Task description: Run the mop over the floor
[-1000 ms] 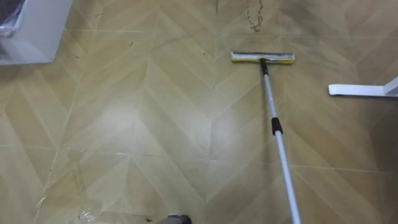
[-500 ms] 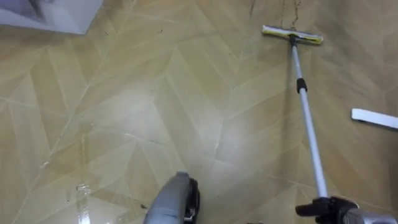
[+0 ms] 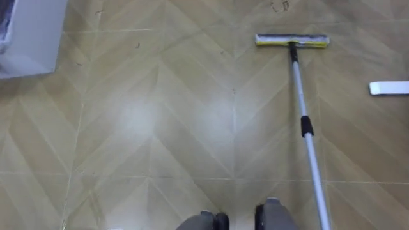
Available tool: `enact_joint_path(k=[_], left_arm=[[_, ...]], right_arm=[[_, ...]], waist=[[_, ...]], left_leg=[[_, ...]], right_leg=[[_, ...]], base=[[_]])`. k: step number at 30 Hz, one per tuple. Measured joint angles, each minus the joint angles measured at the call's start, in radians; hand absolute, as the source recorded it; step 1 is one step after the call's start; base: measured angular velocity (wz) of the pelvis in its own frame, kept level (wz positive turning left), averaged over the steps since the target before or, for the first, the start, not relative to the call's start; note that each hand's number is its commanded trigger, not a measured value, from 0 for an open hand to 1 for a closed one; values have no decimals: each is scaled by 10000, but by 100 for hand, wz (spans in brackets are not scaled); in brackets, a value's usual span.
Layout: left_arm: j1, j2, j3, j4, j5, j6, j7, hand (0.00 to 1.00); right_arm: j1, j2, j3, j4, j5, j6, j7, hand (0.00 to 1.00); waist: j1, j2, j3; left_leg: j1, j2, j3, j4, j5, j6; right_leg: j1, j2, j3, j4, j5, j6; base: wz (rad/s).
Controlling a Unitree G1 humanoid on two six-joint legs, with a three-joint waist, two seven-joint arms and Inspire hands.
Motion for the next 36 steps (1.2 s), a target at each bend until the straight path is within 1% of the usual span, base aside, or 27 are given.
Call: enact_joint_path(k=[1, 3, 4, 5, 6, 7, 8, 9, 10, 11, 12, 13, 14, 15, 16, 17, 18, 19, 21, 24, 26, 27, 28, 29, 32, 33, 36], left_arm=[[-6, -5, 43, -5, 7, 5, 61, 0], [-16, -5, 50, -2, -15, 13, 51, 0], [-24, 42, 58, -14, -37, 42, 48, 0], [-31, 78, 52, -38, -61, 87, 48, 0], [-23, 193, -20, -135, -104, 195, 50, 0], [-19, 366, -275, -167, -121, 239, 56, 0], [-17, 457, -409, -163, -113, 245, 67, 0], [29, 531, -547, -174, -55, 264, 70, 0], [147, 546, -589, -197, 1, 266, 4, 0], [220, 555, -581, -243, 16, 282, -32, 0], [443, 556, -562, -405, 17, 303, -127, 0], [638, 554, -561, -502, 10, 289, -335, 0], [617, 549, -574, -542, 15, 286, -428, 0], [664, 564, -559, -552, 26, 278, -625, 0], [590, 535, -466, -456, 28, 288, -764, 0], [558, 498, -353, -461, 29, 287, -784, 0], [520, 421, -156, -378, 20, 277, -781, 0], [448, 352, -29, -399, 21, 279, -754, 0], [193, 307, 250, -495, 27, 143, -659, 0], [-30, 262, 401, -679, 15, 77, -378, 0], [-28, 197, 328, -737, 8, 40, -277, 0], [25, 138, 195, -739, 14, 42, -212, 0], [118, 70, 204, -761, 16, 57, -195, 0], [165, 8, 207, -772, 8, 96, -181, 0], [387, -77, 206, -761, -114, 343, -228, 0], [447, -67, 210, -781, -120, 448, -229, 0], [483, 65, 208, -904, -136, 564, -303, 0]], right_arm=[[-213, -31, -67, -15, -246, 135, -92, 100], [-833, -212, -428, 77, -469, 355, -209, 100], [-1349, -380, -650, 72, -689, 371, -203, 100], [-1658, -485, -741, 72, -693, 353, -194, 100], [-2276, -677, -834, 49, -853, 240, -188, 100], [-2736, -793, -804, -72, -887, -39, -188, 100], [-2881, -830, -793, -181, -868, -208, -180, 100], [-3129, -947, -745, -389, -760, -534, -84, 100], [-3451, -1079, -688, -540, -535, -721, 99, 100], [-3551, -1114, -621, -571, -424, -777, 175, 100], [-3576, -1144, -594, -596, -211, -835, 293, 100], [-3373, -1152, -603, -599, -101, -774, 319, 100], [-3206, -1167, -589, -601, 16, -745, 325, 100], [-2687, -1155, -598, -610, 220, -746, 342, 100], [-2114, -1162, -591, -512, 337, -741, 348, 100], [-1915, -1157, -540, -386, 373, -730, 354, 100], [-1577, -1164, -453, -133, 445, -726, 351, 100], [-1014, -1173, -306, 26, 667, -729, 240, 100], [-150, -999, -241, 40, 690, -729, 11, 100], [721, -491, -193, 40, 757, -725, -94, 100], [960, -195, -183, 41, 767, -614, -272, 100], [1025, -20, -174, 38, 766, -540, -327, 100], [1038, 84, -187, 25, 766, -453, -334, 100], [1037, 112, -224, 10, 757, -366, -344, 100], [338, 86, -349, -5, 661, 95, -396, 100], [-81, -13, -467, 26, 498, 215, -425, 100], [-1484, -580, -493, -39, 202, 344, -362, 100]], waist=[[48, -83, 18], [270, -256, 27], [435, -426, 16], [484, -528, 32], [585, -750, 38], [808, -1000, 43], [925, -1170, 51], [1085, -1480, 120], [1157, -1516, 112], [1163, -1574, 145], [1170, -1551, 195], [1135, -1505, 183], [1134, -1440, 169], [1086, -1365, 155], [1113, -1339, 129], [1119, -1319, 126], [1084, -1236, 96], [1029, -1042, -23], [871, -780, -110], [373, -505, -149], [239, -465, -127], [238, -464, -120], [256, -444, -106], [260, -436, -104], [515, -344, -106], [575, -394, -74], [651, -548, 10]], left_leg=[[89, -104, -74, 101, -88, -173], [218, -111, 22, 273, -173, -430], [119, -125, 186, 615, -158, -1016], [-28, -105, 351, 960, -67, -1368], [-646, 86, 997, 2191, 419, -2259], [-1357, 436, 1624, 3581, 1405, -2607], [-1706, 586, 1880, 4203, 2014, -2426], [-2449, 812, 2165, 5347, 3235, -2204], [-3121, 1147, 2160, 5806, 3033, -1653], [-3348, 1359, 2133, 5686, 2721, -1435], [-3552, 1828, 2083, 4699, 2160, -1378], [-3306, 2021, 1991, 2669, 2013, -1521], [-3114, 2055, 1882, 1664, 2047, -1538], [-2904, 2062, 1916, 882, 1883, -1181], [-2767, 1895, 2282, 1027, 1447, -789], [-2680, 1872, 2536, 1148, 1213, -632], [-2460, 1703, 2775, 1393, 856, -327], [-2201, 1570, 2931, 1568, 472, -127], [-1793, 1380, 2923, 1534, 118, 19], [-1081, 1244, 2850, 1115, -156, 58], [-618, 1258, 2806, 802, -215, -15], [-360, 1254, 2674, 656, -264, -110], [-181, 1272, 2589, 652, -384, -245], [-122, 1293, 2529, 659, -450, -298], [66, 1418, 2091, 777, -622, -601], [58, 1441, 1934, 1021, -653, -663], [-260, 1569, 1888, 2150, -578, -824]], right_leg=[[309, -180, -274, 103, 382, -108], [436, -535, -961, 463, 206, -328], [480, -710, -1146, 642, 14, -389], [545, -755, -1149, 665, -146, -393], [633, -854, -1184, 784, -511, -274], [642, -880, -1212, 1064, -778, -327], [667, -907, -1193, 1165, -941, -359], [810, -994, -1215, 1366, -1219, -408], [995, -983, -1238, 1524, -1483, -382], [1085, -977, -1232, 1580, -1603, -347], [1393, -943, -1208, 1598, -1837, -221], [1774, -904, -1019, 1534, -2114, -30], [1954, -870, -878, 1505, -2241, 64], [2283, -964, -608, 1483, -2604, 305], [2375, -1104, -124, 1594, -2792, 544], [2311, -1173, 154, 1947, -2725, 604], [2126, -1257, 597, 2721, -2387, 678], [2015, -1296, 907, 3355, -1958, 740], [1727, -1253, 1021, 3946, -1339, 730], [713, -803, 953, 4135, -1321, 626], [250, -589, 823, 3118, -1282, 558], [124, -427, 769, 2006, -1066, 380], [79, -291, 555, 1268, -358, 257], [119, -265, 447, 1224, -217, 178], [439, -54, 176, 1041, -314, -105], [548, -140, -49, 1122, -452, -208], [600, -195, -184, 1621, -1009, -415]], base=[[6], [14], [14], [28], [28], [22], [17], [28], [37], [51], [63], [66], [72], [66], [55], [19], [-8], [-12], [-2], [-4], [-27], [-32], [-23], [-11], [-14], [11], [17]])
